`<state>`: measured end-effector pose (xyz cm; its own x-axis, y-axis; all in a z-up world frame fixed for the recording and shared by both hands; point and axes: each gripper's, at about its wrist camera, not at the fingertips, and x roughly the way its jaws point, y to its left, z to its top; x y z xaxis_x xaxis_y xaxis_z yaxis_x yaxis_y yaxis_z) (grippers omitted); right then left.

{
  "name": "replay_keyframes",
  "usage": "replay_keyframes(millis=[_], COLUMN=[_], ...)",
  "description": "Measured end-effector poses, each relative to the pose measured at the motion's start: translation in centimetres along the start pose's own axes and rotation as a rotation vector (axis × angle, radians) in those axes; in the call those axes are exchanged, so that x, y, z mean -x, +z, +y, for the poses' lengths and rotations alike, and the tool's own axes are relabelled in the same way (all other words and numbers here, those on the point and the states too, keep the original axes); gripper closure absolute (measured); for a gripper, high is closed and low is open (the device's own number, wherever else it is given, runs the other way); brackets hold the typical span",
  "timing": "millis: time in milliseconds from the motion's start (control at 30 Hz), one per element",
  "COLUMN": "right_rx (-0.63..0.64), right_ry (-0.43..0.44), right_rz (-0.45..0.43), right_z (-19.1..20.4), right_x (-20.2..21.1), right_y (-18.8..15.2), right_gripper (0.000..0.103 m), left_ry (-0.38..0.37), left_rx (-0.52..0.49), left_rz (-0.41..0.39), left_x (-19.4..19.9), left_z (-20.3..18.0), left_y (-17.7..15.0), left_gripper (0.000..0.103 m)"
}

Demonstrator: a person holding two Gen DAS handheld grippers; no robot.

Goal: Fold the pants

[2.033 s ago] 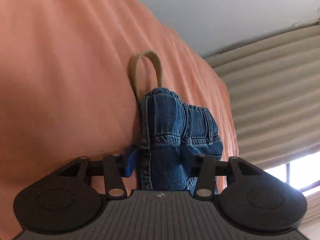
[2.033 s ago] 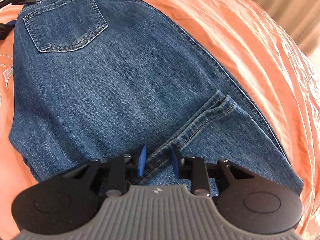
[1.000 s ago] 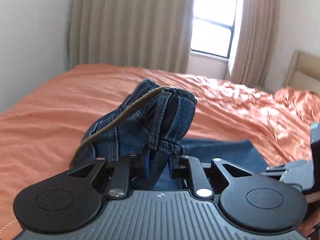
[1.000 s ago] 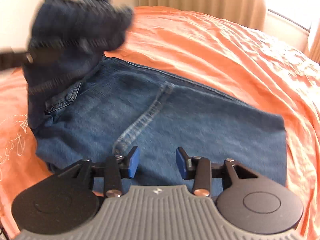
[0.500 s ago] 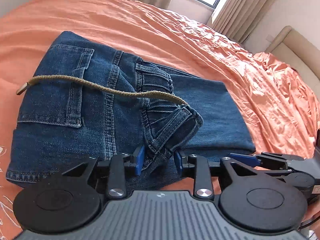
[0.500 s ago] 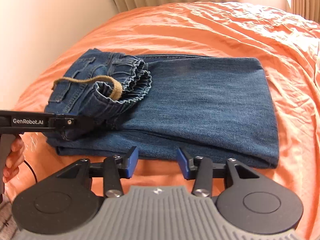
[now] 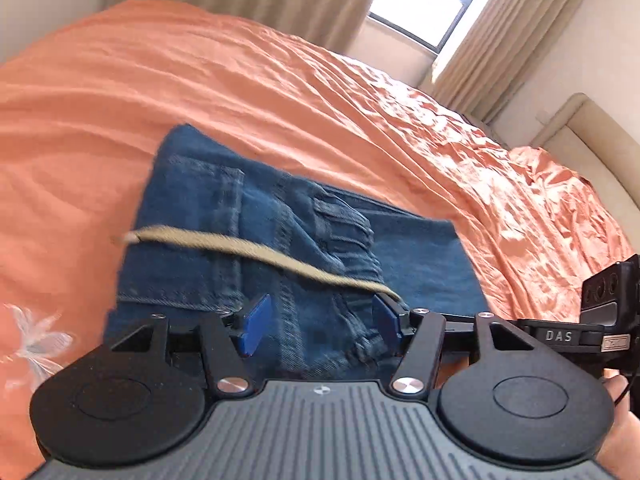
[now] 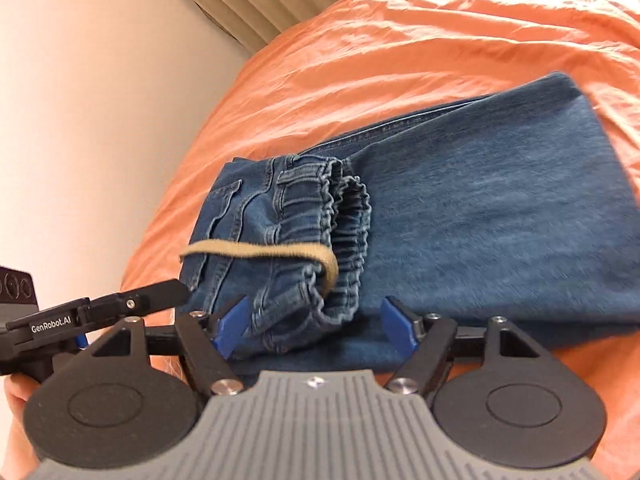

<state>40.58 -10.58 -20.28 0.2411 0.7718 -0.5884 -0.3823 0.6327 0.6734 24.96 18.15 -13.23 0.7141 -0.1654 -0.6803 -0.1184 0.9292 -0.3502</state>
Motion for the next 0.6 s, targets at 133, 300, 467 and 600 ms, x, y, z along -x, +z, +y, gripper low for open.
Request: replay_keyframes(millis=[133, 300, 467, 600], right_rx=[-0.100, -0.217, -0.278, -0.220], right_ry=[0.038, 0.063, 0.150, 0.161], right_rz=[0.040, 0.101, 0.128, 0.096], right_z=[-1.3, -3.9, -5.0, -3.6], right_x=[-3.4, -8.0, -10.5, -9.9], right_y=[3.1, 5.3, 5.4, 5.6], right_gripper=[0.024, 0.024, 0.065, 0.085], left_ry=[0.067, 0.082, 0.074, 0.074], left_rx=[0.034, 0.118, 0.138, 0.145], left_rz=[-0.038, -0.058, -0.074, -0.073], left_x=[-0.2, -1.2, -2.0, -2.1], left_z=[3.0, 6.4, 8.3, 8.7], left_y=[2.0, 2.9, 2.7, 2.6], left_gripper=[0.036, 0.038, 0.039, 0.041])
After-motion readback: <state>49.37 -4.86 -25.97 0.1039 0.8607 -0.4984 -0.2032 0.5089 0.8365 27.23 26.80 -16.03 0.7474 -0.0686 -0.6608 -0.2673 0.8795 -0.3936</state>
